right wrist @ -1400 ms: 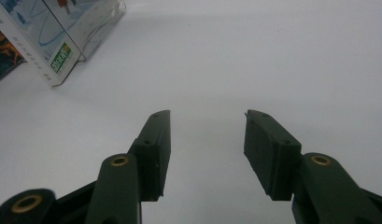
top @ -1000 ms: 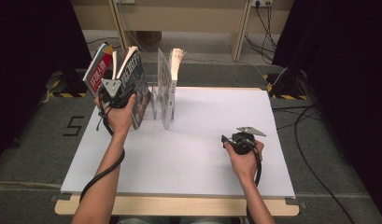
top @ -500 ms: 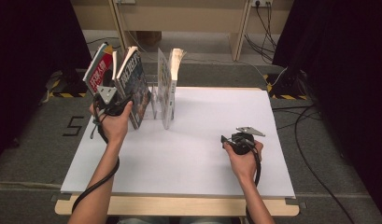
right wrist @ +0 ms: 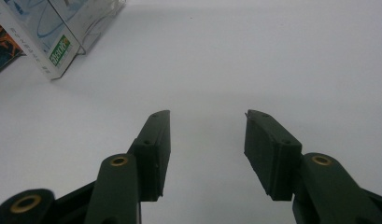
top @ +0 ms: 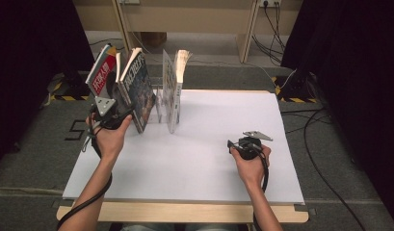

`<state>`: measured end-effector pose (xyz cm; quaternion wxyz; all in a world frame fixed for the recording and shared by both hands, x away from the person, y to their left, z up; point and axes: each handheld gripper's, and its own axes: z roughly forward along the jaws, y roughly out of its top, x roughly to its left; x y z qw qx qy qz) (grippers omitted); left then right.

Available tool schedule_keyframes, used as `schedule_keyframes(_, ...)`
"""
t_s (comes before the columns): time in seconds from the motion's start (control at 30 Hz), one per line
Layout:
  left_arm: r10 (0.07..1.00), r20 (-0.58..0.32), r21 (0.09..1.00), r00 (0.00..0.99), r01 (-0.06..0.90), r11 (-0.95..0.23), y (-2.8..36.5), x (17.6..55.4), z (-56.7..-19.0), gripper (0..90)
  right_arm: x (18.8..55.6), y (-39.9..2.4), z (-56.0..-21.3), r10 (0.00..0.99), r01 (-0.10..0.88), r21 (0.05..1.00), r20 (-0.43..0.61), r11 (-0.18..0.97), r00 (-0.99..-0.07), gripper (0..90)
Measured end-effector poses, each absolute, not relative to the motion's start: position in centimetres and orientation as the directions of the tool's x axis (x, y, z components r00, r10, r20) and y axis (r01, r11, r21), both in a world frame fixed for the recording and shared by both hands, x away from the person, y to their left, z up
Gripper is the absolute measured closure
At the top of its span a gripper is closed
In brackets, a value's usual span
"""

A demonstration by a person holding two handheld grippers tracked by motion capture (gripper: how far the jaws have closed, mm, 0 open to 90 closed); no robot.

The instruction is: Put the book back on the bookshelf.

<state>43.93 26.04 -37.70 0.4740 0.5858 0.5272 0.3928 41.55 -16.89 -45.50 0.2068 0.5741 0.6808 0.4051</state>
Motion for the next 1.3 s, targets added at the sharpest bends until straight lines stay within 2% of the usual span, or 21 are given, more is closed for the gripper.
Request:
schedule_keyframes(0.8,0.971,-0.085,0.952,0.225,0.305,0.012,28.2,39.3,-39.2,37.0,41.4,-17.0,-45.3,0.950,0.608,0.794,0.179,0.014,-0.256,51.3)
schedule_keyframes(1.3,0.972,-0.066,0.939,0.224,0.343,-0.015,29.6,36.8,-41.5,36.4,41.3,-17.0,-45.2,0.950,0.608,0.794,0.179,0.015,-0.256,51.1)
